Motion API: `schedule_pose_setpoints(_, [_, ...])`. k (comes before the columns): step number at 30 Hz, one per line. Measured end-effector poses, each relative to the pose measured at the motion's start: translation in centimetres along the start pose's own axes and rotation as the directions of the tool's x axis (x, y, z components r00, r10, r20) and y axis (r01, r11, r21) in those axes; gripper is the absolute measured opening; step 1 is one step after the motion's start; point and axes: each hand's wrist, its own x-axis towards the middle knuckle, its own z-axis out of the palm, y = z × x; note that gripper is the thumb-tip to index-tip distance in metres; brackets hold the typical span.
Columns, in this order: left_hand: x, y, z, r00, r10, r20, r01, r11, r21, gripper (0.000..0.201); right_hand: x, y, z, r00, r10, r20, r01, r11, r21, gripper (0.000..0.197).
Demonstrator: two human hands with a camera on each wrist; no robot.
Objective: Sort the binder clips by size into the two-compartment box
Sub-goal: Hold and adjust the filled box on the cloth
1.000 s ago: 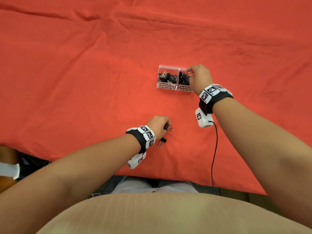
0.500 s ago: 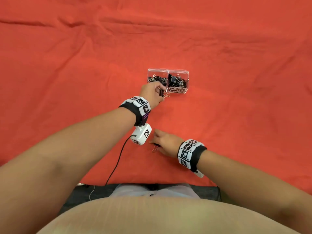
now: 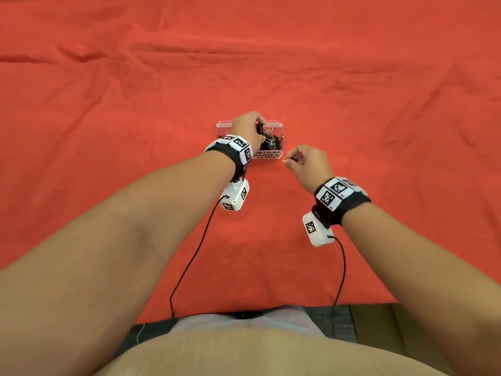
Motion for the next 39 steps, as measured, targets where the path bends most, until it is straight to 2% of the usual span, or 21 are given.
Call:
schedule_pose_setpoints(2, [-0.2, -0.4, 0.7, 0.998, 0.033, 0.059, -0.036, 0.998, 0.053, 0.028, 2.3, -0.6, -1.3, 0.999, 0.004, -0.047, -0.005, 1.000, -0.020, 0.015])
schedule_pose_setpoints(7, [-0.9, -1.5, 1.4, 0.986, 0.119, 0.115, -0.136, 0.978, 0.156, 0.039, 6.3, -1.5, -0.1, 0.998, -0.056, 0.005, 0.056, 0.983, -0.177, 0.025])
schedule_pose_setpoints(10, [-1.2, -2.1, 1.2, 0.983, 0.165, 0.086, -0.177, 0.972, 0.157, 0.032, 7.6, -1.8, 0.9, 0.998, -0.060, 0.036, 0.067, 0.961, -0.269, 0.026])
schedule_pose_setpoints(14, [-1.6, -2.5, 1.3, 0.969, 0.217, 0.121, -0.237, 0.954, 0.182, 0.025, 8.0, -1.9, 2.1, 0.986, -0.079, 0.147, 0.129, 0.919, -0.372, 0.028])
schedule_pose_setpoints(17, [-2.0, -2.4, 1.7, 0.949, 0.281, 0.141, -0.307, 0.926, 0.219, 0.026, 7.8, -1.4, 2.7, 0.979, -0.098, 0.179, 0.152, 0.935, -0.321, 0.031])
schedule_pose_setpoints(21, [-2.1, -2.2, 2.1, 0.915, 0.357, 0.188, -0.398, 0.876, 0.272, 0.027, 7.8, -1.2, 1.6, 0.998, -0.059, 0.003, 0.059, 0.988, -0.143, 0.030])
schedule_pose_setpoints(25, [-1.8, -2.1, 2.3, 0.889, 0.392, 0.236, -0.453, 0.827, 0.333, 0.032, 7.8, -0.7, 1.2, 0.999, -0.040, -0.004, 0.039, 0.987, -0.158, 0.027])
schedule_pose_setpoints(28, [-1.5, -1.7, 2.5, 0.878, 0.425, 0.223, -0.479, 0.774, 0.414, 0.037, 8.0, -0.3, 1.7, 0.999, -0.034, 0.009, 0.035, 0.984, -0.175, 0.026])
schedule_pose_setpoints(30, [-1.4, -1.5, 2.4, 0.887, 0.422, 0.185, -0.460, 0.790, 0.404, 0.036, 8.1, -0.2, 2.0, 0.999, -0.046, 0.016, 0.048, 0.978, -0.205, 0.029])
schedule_pose_setpoints(32, [-1.3, -1.8, 2.1, 0.916, 0.380, 0.127, -0.400, 0.844, 0.357, 0.035, 8.1, -0.2, 2.4, 0.998, -0.051, 0.026, 0.055, 0.971, -0.232, 0.031])
schedule_pose_setpoints(36, [-1.0, -3.4, 0.7, 0.966, 0.256, -0.021, -0.241, 0.933, 0.266, 0.035, 7.9, 0.1, 3.1, 0.998, -0.035, 0.047, 0.045, 0.973, -0.227, 0.027])
schedule_pose_setpoints(39, [-0.5, -4.8, -0.7, 0.978, 0.132, -0.161, -0.104, 0.980, 0.171, 0.029, 7.9, 0.1, 2.8, 1.000, -0.021, -0.019, 0.018, 0.989, -0.148, 0.021])
